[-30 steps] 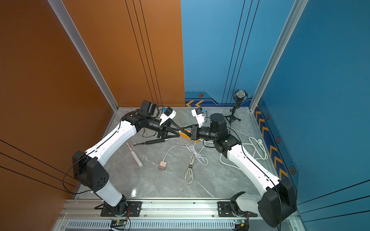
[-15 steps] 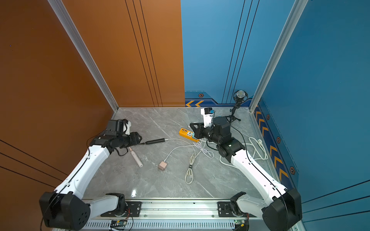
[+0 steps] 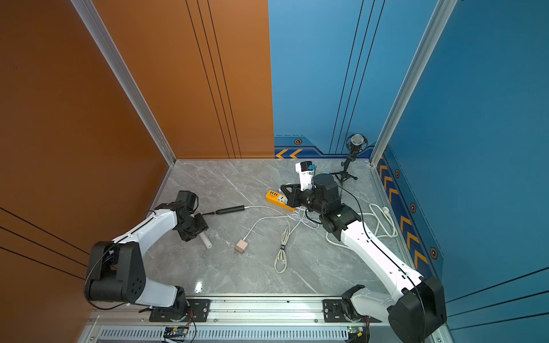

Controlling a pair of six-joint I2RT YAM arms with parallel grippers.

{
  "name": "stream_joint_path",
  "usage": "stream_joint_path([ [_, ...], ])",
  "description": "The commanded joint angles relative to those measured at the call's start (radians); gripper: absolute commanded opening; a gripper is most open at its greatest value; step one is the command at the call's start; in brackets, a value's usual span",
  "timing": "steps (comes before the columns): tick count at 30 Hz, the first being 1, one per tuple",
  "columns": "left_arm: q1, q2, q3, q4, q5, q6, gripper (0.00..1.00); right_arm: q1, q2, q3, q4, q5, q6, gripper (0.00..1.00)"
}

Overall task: Charge the electric toothbrush
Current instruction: Pick up the electric toothbrush from the center of the board.

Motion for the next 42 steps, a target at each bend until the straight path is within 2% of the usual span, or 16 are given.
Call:
stream_joint_path([
  [1,-0.007,0.026,0.021,-0.003,-0.043,-0.025,0.54,0.007,-0.038,-0.010,-0.038,0.020,-0.034,0.00],
  [8,-0.021,0.084,-0.010,0.003,-0.032,-0.047,0.39,0.006,-0.033,-0.004,-0.037,0.027,-0.035,0.00],
  [12,-0.034,0.092,-0.018,0.010,-0.027,-0.067,0.34,0.007,-0.029,-0.004,-0.033,0.026,-0.042,0.00],
  [18,-0.040,0.094,-0.021,0.022,0.028,-0.089,0.12,0.007,-0.037,-0.014,-0.033,0.041,-0.100,0.00],
  [21,-0.037,0.050,-0.013,0.019,0.067,-0.091,0.09,0.007,-0.050,-0.022,-0.033,0.045,-0.207,0.00],
  [26,-0.035,-0.048,0.025,0.018,0.199,-0.161,0.06,0.011,-0.062,-0.018,-0.057,-0.004,-0.463,0.00],
  [30,-0.040,-0.127,0.076,0.019,0.300,-0.278,0.03,0.035,-0.052,0.001,-0.080,-0.070,-0.626,0.02],
  [33,-0.069,-0.166,0.153,0.020,0.351,-0.390,0.00,0.093,-0.046,-0.011,-0.070,-0.080,-0.814,0.02],
  [36,-0.104,-0.174,0.238,0.020,0.386,-0.512,0.00,0.170,-0.034,-0.017,-0.038,-0.046,-0.994,0.00],
  [38,-0.120,-0.167,0.280,0.020,0.425,-0.594,0.00,0.205,-0.019,-0.023,0.011,-0.053,-1.065,0.00],
  [42,-0.161,-0.106,0.411,0.022,0.514,-0.632,0.00,0.263,0.012,-0.016,0.064,-0.108,-1.252,0.00],
])
